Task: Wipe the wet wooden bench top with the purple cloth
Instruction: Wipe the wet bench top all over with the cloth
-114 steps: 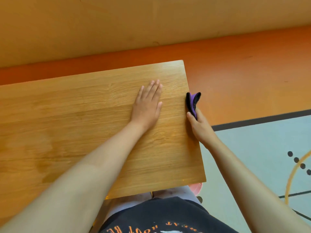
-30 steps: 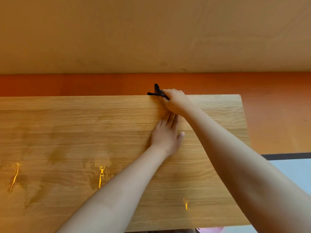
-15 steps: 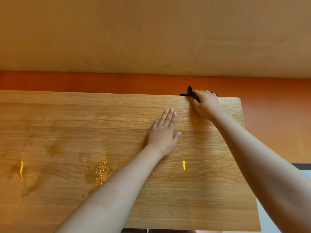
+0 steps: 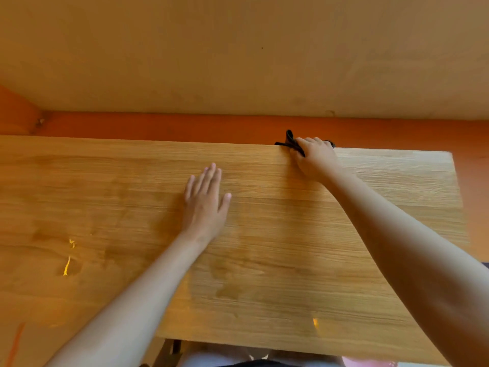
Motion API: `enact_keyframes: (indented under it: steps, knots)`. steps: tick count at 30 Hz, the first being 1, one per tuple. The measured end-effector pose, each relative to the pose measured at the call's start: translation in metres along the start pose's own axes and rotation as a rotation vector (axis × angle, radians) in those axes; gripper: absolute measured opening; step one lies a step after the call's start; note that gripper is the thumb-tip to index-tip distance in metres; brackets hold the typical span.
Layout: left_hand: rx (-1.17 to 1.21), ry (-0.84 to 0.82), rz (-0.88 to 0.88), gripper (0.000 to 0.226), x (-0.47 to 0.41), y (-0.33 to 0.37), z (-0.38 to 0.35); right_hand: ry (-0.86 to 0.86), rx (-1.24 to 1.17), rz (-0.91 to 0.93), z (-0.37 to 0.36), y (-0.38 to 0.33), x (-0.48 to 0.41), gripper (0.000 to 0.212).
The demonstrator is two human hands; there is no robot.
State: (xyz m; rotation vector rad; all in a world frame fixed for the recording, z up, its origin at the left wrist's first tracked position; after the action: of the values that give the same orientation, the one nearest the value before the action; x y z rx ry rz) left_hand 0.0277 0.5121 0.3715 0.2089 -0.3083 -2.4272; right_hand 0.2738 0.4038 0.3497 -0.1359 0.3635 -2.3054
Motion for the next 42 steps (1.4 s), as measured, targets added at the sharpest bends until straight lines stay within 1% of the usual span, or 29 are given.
enact_keyframes:
  steps: [2, 4, 7, 10, 13, 15, 18, 20, 23, 27, 29, 31, 34, 36, 42]
  knots:
    - [-0.074, -0.033, -0.013, 0.061, -0.009, -0.027, 0.003, -0.002, 0.001, -0.013, -0.007, -0.022, -0.004, 0.038]
    - [-0.11, -0.057, -0.058, 0.061, -0.015, -0.039, 0.004, -0.003, 0.003, -0.022, -0.013, -0.042, -0.007, 0.038]
    - [-0.089, -0.08, -0.117, 0.058, -0.019, -0.043, 0.007, -0.007, 0.007, -0.025, -0.022, -0.078, -0.013, 0.038]
    - [-0.08, -0.098, -0.17, 0.059, -0.017, -0.047, 0.009, -0.048, -0.002, -0.005, -0.038, -0.128, -0.021, 0.037]
    - [-0.075, -0.101, -0.183, 0.06, -0.017, -0.052, 0.009, -0.075, -0.019, 0.019, -0.055, -0.177, -0.031, 0.041]
    - [-0.071, -0.102, -0.19, 0.06, -0.018, -0.054, 0.009, -0.092, -0.027, 0.029, -0.06, -0.189, -0.036, 0.042]
    - [-0.054, -0.099, -0.21, 0.06, -0.017, -0.056, 0.008, -0.119, -0.051, 0.039, -0.055, -0.178, -0.034, 0.041]
    - [-0.042, -0.104, -0.209, 0.061, -0.015, -0.058, 0.006, -0.095, -0.051, 0.009, -0.045, -0.157, -0.029, 0.038]
    - [-0.026, -0.102, -0.197, 0.061, -0.014, -0.058, 0.004, -0.036, -0.015, -0.057, -0.025, -0.11, -0.017, 0.033]
    - [-0.029, -0.103, -0.203, 0.059, -0.012, -0.058, 0.002, -0.011, 0.035, -0.146, 0.003, -0.039, 0.0, 0.03]
    - [-0.026, -0.103, -0.204, 0.058, -0.012, -0.058, 0.002, 0.006, 0.026, -0.233, 0.013, -0.01, 0.007, 0.032]
    - [-0.016, -0.093, -0.195, 0.058, -0.012, -0.058, 0.002, 0.015, 0.021, -0.284, 0.016, 0.003, 0.009, 0.036]
    - [-0.008, -0.08, -0.173, 0.059, -0.012, -0.057, 0.001, 0.017, 0.08, -0.277, 0.011, -0.003, 0.005, 0.036]
    - [-0.014, -0.082, -0.161, 0.06, -0.011, -0.056, 0.0, 0.007, 0.104, -0.248, 0.005, -0.021, 0.0, 0.036]
    - [-0.043, -0.088, -0.148, 0.062, -0.01, -0.053, 0.002, -0.101, 0.027, -0.021, -0.031, -0.141, -0.023, 0.034]
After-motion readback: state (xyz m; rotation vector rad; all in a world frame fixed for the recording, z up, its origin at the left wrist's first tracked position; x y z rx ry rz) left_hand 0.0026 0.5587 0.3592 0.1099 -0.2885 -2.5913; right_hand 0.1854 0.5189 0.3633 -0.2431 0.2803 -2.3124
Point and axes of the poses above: each hand's wrist, its own x-axis away from the middle knuckle, its own z-axis out of the back of the hand, y = z × x, the point moved 6 cm from there along -x, towards the middle knuckle, and after that the axes turned 15 degrees about y, right-handed, at the moved point
